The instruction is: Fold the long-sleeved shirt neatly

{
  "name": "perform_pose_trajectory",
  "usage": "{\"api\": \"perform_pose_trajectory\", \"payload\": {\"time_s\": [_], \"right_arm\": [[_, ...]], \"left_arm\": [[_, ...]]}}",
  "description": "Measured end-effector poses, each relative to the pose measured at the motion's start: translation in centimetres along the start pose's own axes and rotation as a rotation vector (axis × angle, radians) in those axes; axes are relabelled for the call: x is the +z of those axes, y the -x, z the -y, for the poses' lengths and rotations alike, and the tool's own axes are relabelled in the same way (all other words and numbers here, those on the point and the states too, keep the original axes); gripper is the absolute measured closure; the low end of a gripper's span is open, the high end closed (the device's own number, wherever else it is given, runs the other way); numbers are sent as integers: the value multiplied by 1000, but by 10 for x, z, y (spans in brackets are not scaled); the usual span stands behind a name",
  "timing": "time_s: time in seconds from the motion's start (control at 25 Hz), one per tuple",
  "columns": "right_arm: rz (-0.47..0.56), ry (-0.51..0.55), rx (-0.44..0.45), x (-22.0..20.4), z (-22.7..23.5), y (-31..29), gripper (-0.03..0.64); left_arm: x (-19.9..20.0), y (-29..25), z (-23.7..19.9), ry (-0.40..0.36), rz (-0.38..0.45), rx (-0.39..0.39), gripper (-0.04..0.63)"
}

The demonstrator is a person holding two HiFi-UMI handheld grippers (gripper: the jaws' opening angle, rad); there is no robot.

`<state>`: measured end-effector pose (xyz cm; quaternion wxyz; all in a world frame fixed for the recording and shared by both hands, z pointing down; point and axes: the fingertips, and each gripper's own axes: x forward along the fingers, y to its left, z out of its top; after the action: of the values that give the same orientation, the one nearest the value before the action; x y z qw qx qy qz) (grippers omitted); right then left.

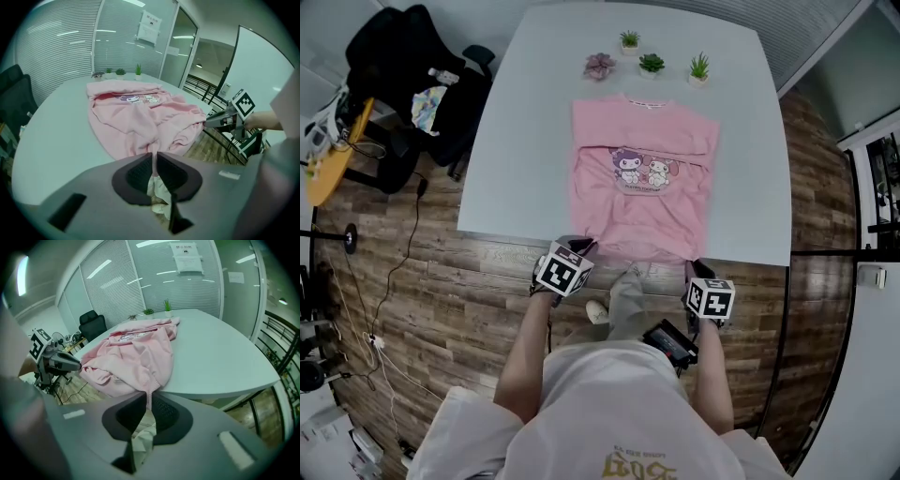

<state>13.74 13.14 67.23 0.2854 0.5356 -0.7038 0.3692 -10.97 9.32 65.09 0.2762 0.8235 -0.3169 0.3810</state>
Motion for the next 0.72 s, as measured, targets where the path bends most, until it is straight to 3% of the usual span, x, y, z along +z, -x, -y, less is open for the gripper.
{"api": "perform_pose_trajectory", "payload": {"time_s": [0.72], "right_arm": [[88,61,74,14,-25,45,583]], "left_arm": [[-8,54,2,77,111,51,560]]}}
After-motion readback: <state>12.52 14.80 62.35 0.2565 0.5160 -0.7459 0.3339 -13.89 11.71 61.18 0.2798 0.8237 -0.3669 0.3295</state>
